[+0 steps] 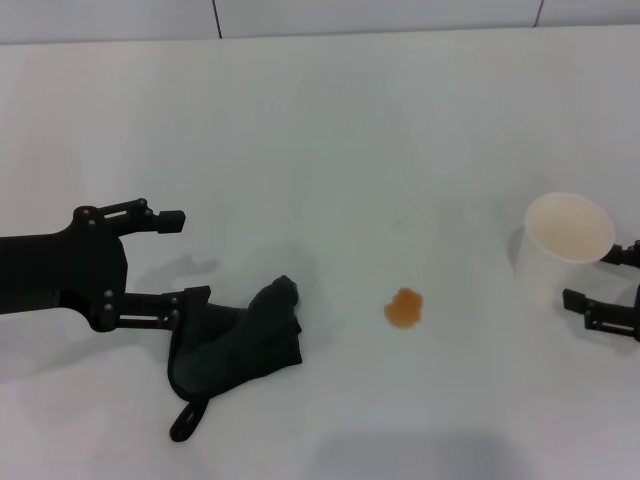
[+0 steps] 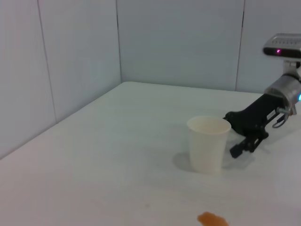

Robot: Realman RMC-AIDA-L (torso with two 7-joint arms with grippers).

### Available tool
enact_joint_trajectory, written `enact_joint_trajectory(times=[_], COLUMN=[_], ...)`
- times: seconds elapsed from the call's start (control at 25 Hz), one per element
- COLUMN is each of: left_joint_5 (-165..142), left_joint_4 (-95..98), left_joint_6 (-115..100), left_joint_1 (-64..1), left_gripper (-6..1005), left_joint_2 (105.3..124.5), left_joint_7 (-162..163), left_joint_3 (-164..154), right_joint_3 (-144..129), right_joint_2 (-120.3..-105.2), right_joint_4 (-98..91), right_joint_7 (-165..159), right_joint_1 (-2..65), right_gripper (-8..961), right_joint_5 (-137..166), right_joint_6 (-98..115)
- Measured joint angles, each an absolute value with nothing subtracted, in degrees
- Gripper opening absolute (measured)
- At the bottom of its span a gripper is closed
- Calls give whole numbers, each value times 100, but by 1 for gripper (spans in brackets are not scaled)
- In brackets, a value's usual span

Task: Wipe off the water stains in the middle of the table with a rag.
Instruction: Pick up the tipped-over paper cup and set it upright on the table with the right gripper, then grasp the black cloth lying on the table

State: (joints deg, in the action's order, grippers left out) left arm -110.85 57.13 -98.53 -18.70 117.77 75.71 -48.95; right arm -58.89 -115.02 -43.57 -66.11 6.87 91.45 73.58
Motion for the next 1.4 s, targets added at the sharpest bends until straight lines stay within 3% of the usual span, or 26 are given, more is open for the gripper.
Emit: enact_joint_trajectory(times=[0.88, 1.4], left_joint_5=[-11047, -11066], left_joint_4=[5719, 5718], left_joint_6=[-9873, -9856], left_joint_1=[-1828, -1884], left_gripper=[859, 858], left_joint_2=[11779, 11793], left_joint_7=[7538, 7544], left_joint_3=[-4807, -4808], right_joint_3=[-5220, -6104], right_joint_2=[-11522, -11531], right_joint_4=[-5577, -6246], right_joint_7=[-6732, -7030], right_joint_1=[-31, 392], right_gripper=[861, 856], right_joint_5=[8753, 8508], right_joint_6=[8565, 9018])
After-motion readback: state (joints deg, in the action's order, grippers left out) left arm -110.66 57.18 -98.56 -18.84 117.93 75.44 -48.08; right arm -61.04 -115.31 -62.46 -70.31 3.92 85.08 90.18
